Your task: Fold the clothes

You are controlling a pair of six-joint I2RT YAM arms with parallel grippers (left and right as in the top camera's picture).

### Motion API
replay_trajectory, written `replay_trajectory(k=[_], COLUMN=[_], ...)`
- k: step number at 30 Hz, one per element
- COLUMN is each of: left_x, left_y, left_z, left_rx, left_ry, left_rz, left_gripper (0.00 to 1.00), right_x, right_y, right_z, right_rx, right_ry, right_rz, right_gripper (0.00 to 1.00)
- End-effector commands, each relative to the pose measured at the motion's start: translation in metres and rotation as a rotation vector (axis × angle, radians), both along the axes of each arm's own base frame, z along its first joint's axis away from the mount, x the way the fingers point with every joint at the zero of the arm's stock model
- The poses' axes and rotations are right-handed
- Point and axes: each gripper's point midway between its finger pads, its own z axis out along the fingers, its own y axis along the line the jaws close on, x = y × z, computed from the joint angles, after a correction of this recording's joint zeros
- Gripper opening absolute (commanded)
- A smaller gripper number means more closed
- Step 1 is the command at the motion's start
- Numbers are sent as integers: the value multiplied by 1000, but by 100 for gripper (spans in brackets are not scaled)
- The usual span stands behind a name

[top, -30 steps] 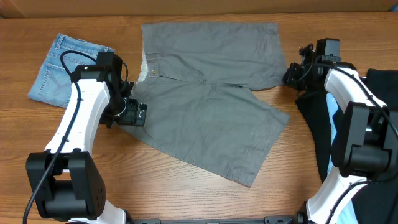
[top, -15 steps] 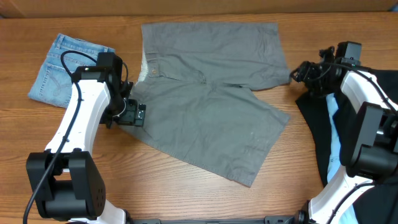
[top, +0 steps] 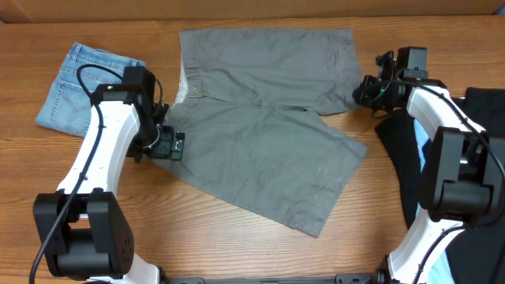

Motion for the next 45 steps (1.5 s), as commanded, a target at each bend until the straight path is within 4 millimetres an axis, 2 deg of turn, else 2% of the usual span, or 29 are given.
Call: replay_trajectory(k=[1, 4, 8, 9, 10, 11, 13, 15, 19, 23, 28, 30, 33, 36, 39, 45], left_x=[-1, -1, 2, 3, 2, 2, -2, -4, -3, 2, 8, 12, 17, 20, 26, 38], left_y=[3, 3, 3, 3, 3, 3, 3, 3, 3, 6, 15, 15, 19, 26, 30, 18], left_z=[0, 0, 0, 0, 0, 0, 0, 0, 0, 0, -6, -14, -26, -37, -45, -56], left_rx=[5, 5, 5, 5, 5, 5, 7, 9, 7, 7, -9, -76, -113, -131, -152, -229], left_ry=[1, 1, -12, -13, -13, -10, 4, 13, 9, -10, -40, -68, -102, -132, -173, -243], left_rz=[9, 9, 9, 9, 9, 9, 9, 9, 9, 18, 72, 104, 166, 223, 281, 290], left_gripper=[100, 100, 100, 100, 100, 100, 100, 100, 100, 100, 100, 100, 100, 98, 92, 87], right_x=[-8, -17, -19, -19, -19, -19, -18, -16, -12, -15, -41, -62, -83, -103, -114, -121], right_y=[-31, -59, -72, -74, -74, -74, -70, -65, -56, -46, -33, -25, -18, -11, -7, -3], right_z=[-16, -23, -23, -22, -22, -20, -12, 0, 37, 91, 166, 195, 209, 212, 206, 201], right_rx=[-75, -130, -122, -120, -114, -106, -60, -13, 42, 74, 104, 120, 137, 159, 177, 189], right_ry=[73, 127, 131, 131, 130, 127, 111, 83, 5, -98, -199, -222, -204, -159, -105, -63], right_rz=[-95, -200, -237, -241, -241, -239, -226, -210, -181, -150, -145, -139, -148, -141, -142, -139], right_gripper=[4, 4, 4, 8, 40, 53, 58, 60, 59, 60, 64, 64, 64, 64, 64, 63])
